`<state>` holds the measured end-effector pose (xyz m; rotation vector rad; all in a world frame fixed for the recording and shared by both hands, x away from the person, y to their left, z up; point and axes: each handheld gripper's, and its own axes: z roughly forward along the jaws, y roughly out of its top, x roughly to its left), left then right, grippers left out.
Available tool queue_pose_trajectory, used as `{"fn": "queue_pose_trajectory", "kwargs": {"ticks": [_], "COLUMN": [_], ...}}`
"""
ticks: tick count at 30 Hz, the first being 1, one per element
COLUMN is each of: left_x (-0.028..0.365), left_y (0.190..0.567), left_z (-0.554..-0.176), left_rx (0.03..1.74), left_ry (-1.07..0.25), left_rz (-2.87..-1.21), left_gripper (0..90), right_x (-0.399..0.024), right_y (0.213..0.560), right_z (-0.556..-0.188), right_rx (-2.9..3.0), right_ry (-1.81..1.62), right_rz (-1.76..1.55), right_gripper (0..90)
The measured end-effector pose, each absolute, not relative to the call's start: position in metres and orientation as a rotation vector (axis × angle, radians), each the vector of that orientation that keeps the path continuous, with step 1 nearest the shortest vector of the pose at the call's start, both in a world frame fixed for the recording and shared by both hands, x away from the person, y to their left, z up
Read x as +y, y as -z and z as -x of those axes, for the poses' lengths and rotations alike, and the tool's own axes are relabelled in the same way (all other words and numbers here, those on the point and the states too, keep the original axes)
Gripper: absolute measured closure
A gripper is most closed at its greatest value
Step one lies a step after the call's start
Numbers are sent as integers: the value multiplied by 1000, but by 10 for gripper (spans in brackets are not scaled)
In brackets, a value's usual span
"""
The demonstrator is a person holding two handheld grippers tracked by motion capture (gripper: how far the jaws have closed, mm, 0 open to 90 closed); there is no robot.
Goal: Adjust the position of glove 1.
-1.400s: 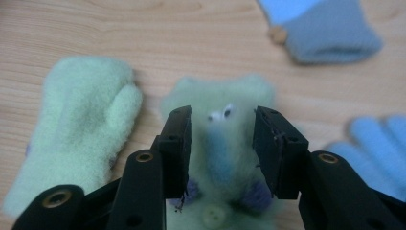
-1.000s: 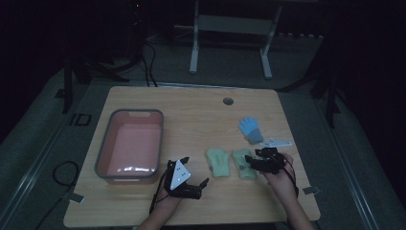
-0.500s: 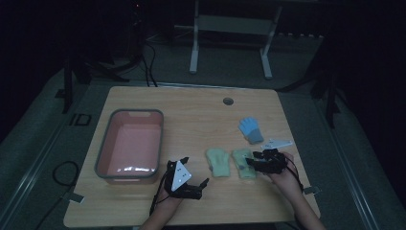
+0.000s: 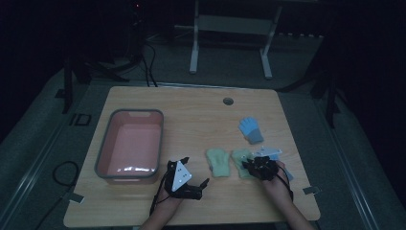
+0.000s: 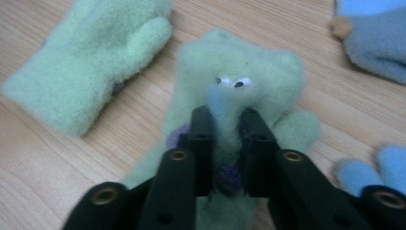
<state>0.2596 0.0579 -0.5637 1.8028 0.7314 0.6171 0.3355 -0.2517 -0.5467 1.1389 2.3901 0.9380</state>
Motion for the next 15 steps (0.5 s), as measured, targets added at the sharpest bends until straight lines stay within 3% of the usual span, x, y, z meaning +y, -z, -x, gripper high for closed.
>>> {"fn": "queue_pose_trajectory", "kwargs": {"ticks": [5, 15], "left_x": [58, 58], "left_y": [564, 564], "left_z": [-260, -259], "left_rx": [735, 731], "left_ry": [-617, -622], "left_rz": [-1801, -1801], "left_gripper": [4, 4], "right_x": [-245, -217], "right_y": [537, 477], "right_z": [-336, -325], "right_rx": [2317, 2153], "right_ry": [-963, -1072], "right_rz": [-1240, -1283], "right_gripper": [826, 826]}}
